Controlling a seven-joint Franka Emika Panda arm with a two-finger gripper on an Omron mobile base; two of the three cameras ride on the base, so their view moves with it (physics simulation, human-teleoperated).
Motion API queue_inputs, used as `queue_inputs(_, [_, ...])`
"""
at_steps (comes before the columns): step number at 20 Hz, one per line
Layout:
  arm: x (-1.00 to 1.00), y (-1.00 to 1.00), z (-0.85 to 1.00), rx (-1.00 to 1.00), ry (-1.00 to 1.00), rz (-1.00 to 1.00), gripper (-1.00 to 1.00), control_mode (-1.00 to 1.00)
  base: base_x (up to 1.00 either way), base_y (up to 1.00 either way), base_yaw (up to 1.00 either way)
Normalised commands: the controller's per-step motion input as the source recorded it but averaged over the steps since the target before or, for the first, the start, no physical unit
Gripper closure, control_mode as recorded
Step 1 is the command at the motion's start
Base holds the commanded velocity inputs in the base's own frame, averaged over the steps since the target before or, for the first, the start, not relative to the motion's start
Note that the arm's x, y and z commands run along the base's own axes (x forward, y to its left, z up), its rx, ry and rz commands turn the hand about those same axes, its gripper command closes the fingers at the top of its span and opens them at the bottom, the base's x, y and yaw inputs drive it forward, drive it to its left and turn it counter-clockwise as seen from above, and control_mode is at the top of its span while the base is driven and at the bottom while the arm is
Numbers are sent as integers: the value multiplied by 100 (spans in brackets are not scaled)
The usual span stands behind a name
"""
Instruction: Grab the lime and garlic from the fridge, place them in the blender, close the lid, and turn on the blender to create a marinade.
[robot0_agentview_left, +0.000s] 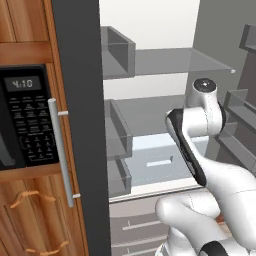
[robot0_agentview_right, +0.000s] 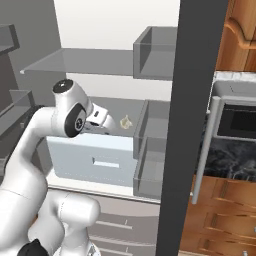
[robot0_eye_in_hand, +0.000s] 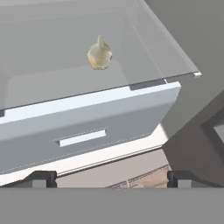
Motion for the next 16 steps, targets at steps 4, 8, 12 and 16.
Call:
queue_inputs(4, [72, -18, -37, 0, 0, 0, -100, -100, 0, 0, 0])
queue_inputs(8, [74, -13, -29, 0, 0, 0, -100, -100, 0, 0, 0])
queue_inputs(12, [73, -7, -22, 0, 1, 0, -100, -100, 0, 0, 0])
queue_inputs(16, [69, -3, -25, 0, 4, 0, -100, -100, 0, 0, 0])
